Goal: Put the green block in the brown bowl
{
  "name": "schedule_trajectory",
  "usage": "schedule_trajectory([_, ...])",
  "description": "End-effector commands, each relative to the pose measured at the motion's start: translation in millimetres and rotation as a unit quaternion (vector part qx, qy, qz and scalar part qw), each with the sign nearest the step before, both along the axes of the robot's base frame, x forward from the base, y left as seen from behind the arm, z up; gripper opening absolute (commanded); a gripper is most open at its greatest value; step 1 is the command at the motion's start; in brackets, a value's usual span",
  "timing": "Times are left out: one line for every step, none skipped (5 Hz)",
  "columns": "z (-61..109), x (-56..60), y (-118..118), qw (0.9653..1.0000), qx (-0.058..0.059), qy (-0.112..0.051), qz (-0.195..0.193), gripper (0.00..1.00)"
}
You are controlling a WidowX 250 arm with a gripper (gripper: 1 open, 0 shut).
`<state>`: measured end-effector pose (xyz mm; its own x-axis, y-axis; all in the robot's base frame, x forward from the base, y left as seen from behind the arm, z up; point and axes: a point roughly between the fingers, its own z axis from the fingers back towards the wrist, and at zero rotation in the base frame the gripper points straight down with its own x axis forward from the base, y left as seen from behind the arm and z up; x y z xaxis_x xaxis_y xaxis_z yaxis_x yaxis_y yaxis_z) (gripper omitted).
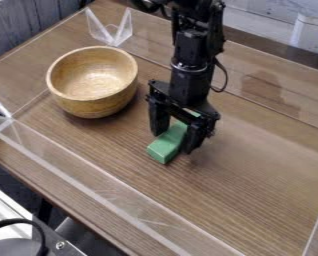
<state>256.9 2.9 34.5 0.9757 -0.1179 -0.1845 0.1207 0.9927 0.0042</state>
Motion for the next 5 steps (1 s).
schedule_trajectory([18.7,10.1,-1.2,0.9991,0.002,-0.043,-0.006,1.0])
schedule_trajectory([15.6,10.5,0.6,0.999,-0.001,-0.044,-0.003,0.0])
schedule_trajectory([16.1,10.5,0.9,0.999,-0.004,-0.045,-0.002,0.0])
schedule_trajectory([20.3,10.4,1.3,0.9988,-0.007,-0.048,-0.001,0.0])
schedule_trajectory([24.7,10.2,1.8,0.9987,-0.009,-0.05,0.0,0.0])
